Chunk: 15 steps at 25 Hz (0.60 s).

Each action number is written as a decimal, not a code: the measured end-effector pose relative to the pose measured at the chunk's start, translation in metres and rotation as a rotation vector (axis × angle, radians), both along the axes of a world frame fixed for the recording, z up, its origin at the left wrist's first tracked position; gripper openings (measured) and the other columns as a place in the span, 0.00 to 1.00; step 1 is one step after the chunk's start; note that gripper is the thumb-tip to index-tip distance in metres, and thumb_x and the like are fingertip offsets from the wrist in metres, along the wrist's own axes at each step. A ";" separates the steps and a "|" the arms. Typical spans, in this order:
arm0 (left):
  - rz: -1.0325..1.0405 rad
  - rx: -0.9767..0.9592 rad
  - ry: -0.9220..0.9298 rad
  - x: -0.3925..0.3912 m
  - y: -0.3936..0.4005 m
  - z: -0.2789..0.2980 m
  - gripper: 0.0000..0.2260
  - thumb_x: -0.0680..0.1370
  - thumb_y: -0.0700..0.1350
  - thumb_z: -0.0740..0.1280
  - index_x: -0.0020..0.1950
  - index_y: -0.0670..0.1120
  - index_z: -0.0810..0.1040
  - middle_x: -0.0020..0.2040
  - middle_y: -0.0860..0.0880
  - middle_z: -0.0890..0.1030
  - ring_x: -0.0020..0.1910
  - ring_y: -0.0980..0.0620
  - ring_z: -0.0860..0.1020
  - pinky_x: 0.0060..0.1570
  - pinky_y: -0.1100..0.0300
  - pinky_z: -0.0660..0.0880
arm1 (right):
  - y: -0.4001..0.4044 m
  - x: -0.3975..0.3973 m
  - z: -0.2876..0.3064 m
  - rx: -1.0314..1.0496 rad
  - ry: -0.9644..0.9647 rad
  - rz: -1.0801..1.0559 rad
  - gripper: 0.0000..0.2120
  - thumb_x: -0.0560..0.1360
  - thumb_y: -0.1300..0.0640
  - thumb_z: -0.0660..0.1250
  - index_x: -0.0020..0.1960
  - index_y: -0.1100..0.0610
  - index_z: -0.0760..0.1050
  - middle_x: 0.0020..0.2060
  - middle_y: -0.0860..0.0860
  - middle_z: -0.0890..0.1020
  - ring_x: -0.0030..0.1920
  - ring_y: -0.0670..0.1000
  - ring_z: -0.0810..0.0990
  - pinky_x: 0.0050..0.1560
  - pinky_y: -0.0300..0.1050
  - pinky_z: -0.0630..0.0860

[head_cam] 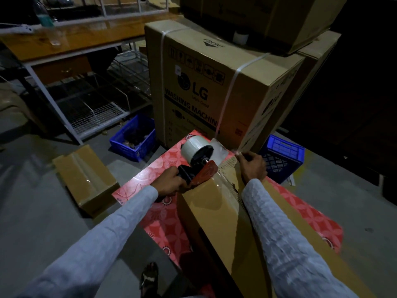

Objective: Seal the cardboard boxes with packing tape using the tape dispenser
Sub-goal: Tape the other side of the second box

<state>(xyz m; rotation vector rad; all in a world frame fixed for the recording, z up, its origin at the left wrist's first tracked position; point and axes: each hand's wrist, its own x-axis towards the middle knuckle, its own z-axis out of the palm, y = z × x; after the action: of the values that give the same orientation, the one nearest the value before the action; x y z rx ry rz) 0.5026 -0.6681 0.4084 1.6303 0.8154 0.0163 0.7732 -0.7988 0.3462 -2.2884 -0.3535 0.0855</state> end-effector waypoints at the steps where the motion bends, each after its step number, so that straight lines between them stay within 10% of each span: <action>1: -0.015 0.043 0.007 -0.005 0.003 0.001 0.09 0.67 0.35 0.67 0.45 0.34 0.76 0.24 0.54 0.68 0.25 0.55 0.64 0.25 0.63 0.59 | 0.000 -0.001 0.001 0.006 0.002 0.000 0.18 0.71 0.32 0.70 0.54 0.40 0.85 0.51 0.42 0.87 0.54 0.53 0.85 0.57 0.51 0.78; 15: 0.000 0.126 0.074 -0.055 0.009 -0.018 0.11 0.75 0.29 0.63 0.46 0.45 0.75 0.27 0.56 0.74 0.23 0.60 0.68 0.24 0.65 0.63 | 0.004 -0.006 0.007 -0.107 -0.088 0.067 0.24 0.71 0.34 0.70 0.60 0.47 0.81 0.57 0.48 0.84 0.60 0.56 0.80 0.67 0.60 0.70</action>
<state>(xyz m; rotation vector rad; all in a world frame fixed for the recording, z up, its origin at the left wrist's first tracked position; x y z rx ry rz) 0.4475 -0.6595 0.3903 1.7577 0.8862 0.0076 0.7668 -0.7949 0.3528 -2.3917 -0.4816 0.0384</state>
